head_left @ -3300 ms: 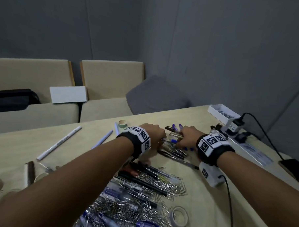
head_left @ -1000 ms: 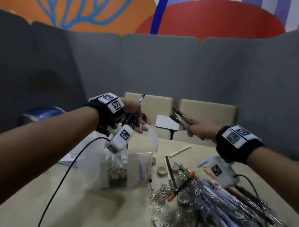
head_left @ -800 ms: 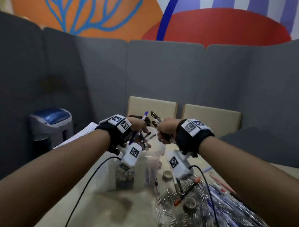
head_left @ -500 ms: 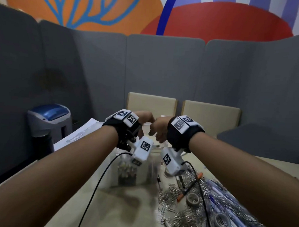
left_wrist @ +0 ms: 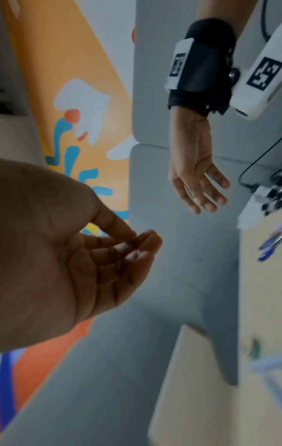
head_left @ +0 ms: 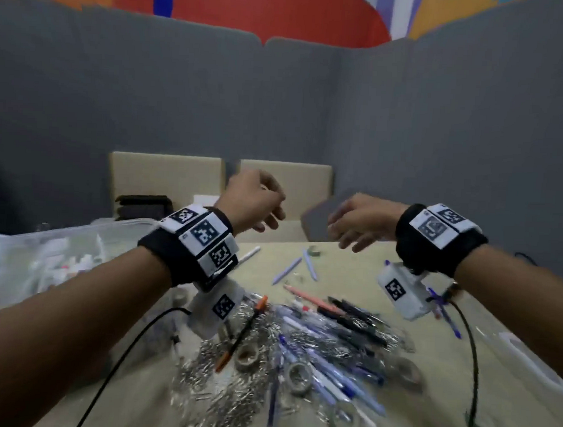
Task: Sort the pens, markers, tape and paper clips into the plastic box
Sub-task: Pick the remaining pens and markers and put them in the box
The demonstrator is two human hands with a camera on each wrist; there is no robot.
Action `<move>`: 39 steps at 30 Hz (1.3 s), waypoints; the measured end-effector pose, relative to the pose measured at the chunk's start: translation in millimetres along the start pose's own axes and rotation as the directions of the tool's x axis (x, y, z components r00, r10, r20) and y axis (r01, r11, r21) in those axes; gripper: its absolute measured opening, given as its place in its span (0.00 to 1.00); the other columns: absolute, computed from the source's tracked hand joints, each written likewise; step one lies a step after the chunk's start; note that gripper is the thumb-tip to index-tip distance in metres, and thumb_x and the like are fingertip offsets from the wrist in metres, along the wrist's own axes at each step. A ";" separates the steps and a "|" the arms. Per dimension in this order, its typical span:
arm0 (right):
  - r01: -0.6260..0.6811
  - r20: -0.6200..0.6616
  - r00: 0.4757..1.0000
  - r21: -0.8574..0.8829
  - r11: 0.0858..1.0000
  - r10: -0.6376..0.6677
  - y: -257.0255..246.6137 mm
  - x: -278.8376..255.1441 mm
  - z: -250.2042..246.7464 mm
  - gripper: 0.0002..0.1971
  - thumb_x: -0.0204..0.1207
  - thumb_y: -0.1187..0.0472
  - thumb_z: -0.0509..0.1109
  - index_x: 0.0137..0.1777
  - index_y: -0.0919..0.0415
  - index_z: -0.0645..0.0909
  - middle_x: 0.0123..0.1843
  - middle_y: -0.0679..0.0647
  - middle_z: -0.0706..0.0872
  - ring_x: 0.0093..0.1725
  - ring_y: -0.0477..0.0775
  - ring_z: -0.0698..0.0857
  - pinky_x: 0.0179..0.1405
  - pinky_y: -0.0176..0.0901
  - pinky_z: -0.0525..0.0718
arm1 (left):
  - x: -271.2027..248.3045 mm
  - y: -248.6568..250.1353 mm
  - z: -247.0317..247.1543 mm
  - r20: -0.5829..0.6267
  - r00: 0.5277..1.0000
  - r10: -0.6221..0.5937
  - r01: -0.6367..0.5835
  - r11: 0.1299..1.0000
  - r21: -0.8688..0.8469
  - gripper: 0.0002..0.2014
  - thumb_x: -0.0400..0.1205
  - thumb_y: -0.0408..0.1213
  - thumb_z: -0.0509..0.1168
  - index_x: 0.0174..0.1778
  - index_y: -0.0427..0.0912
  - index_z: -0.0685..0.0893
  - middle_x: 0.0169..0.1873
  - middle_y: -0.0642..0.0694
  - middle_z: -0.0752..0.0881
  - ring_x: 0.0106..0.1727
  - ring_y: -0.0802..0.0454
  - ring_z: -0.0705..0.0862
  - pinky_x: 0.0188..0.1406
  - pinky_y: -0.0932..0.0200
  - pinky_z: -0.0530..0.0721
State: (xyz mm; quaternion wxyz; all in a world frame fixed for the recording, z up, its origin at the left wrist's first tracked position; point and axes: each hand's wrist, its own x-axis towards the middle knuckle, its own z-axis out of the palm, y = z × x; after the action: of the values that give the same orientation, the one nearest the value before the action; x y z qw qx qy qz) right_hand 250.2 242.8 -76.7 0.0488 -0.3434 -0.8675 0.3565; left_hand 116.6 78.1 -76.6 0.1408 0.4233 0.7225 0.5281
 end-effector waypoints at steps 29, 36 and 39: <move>-0.524 -0.262 0.845 -0.236 0.818 0.466 285.6 45.5 -39.9 0.22 0.69 0.48 0.79 0.53 0.62 0.76 0.52 0.59 0.83 0.52 0.61 0.85 0.47 0.48 0.85 | 202.4 -93.8 430.8 0.694 0.708 -0.134 -0.551 0.510 0.660 0.11 0.68 0.41 0.71 0.44 0.46 0.81 0.41 0.45 0.73 0.38 0.39 0.81 0.42 0.44 0.87; -0.567 -0.139 0.823 -0.240 0.788 0.551 285.6 48.9 -43.7 0.20 0.61 0.48 0.81 0.42 0.59 0.77 0.40 0.56 0.86 0.45 0.59 0.88 0.49 0.49 0.88 | 178.0 -77.7 415.9 0.621 0.782 -0.052 -0.521 0.492 0.697 0.11 0.74 0.36 0.66 0.50 0.38 0.77 0.51 0.37 0.75 0.52 0.35 0.80 0.45 0.46 0.81; -0.577 -0.112 0.813 -0.278 0.768 0.571 275.1 48.7 -50.0 0.14 0.66 0.55 0.78 0.43 0.64 0.79 0.48 0.59 0.89 0.46 0.61 0.88 0.42 0.44 0.85 | 170.8 -63.6 402.2 0.570 0.816 -0.097 -0.452 0.507 0.734 0.08 0.77 0.31 0.66 0.51 0.33 0.81 0.54 0.34 0.80 0.57 0.33 0.83 0.46 0.46 0.83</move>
State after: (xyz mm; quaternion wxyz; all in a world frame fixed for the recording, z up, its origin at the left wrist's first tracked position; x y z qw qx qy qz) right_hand 384.0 443.1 -226.9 -0.1061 -0.5987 -0.7642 0.2153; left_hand 246.0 461.6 -253.0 0.0581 0.6435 0.7630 -0.0217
